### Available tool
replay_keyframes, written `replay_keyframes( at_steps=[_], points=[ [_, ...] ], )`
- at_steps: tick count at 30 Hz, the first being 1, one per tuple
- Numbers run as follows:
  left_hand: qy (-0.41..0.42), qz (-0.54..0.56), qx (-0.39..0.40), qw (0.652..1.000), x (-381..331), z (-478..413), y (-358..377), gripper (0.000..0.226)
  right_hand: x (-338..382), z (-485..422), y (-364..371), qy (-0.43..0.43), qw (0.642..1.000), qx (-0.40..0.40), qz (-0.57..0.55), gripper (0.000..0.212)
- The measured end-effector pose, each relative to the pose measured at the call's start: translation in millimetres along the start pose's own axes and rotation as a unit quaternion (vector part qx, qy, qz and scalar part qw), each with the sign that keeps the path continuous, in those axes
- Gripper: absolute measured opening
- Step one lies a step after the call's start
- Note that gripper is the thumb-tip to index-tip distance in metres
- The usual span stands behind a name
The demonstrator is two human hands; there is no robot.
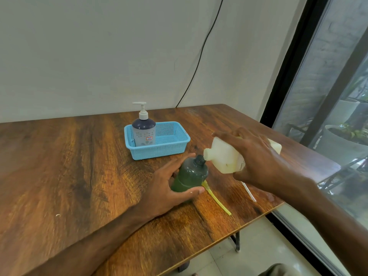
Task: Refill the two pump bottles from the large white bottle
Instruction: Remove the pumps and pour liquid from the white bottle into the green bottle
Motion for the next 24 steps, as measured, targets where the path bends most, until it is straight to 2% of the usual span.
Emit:
replay_keyframes(
  at_steps=[24],
  points=[
    [-0.004, 0.006, 0.001, 1.000, 2.9, -0.8, 0.2, 0.089, 2.7, -0.4, -4.1, -0.003, 1.000, 0.005, 0.013, 0.098]
  ],
)
Point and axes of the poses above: each hand's wrist, its own z-axis away from the middle knuckle, its own y-axis out of the palm, x = y × z, the point moved 1 cm from there along -z, towards the middle knuckle, and after that the axes turned 1 degree about z, right-handed, at the moved point
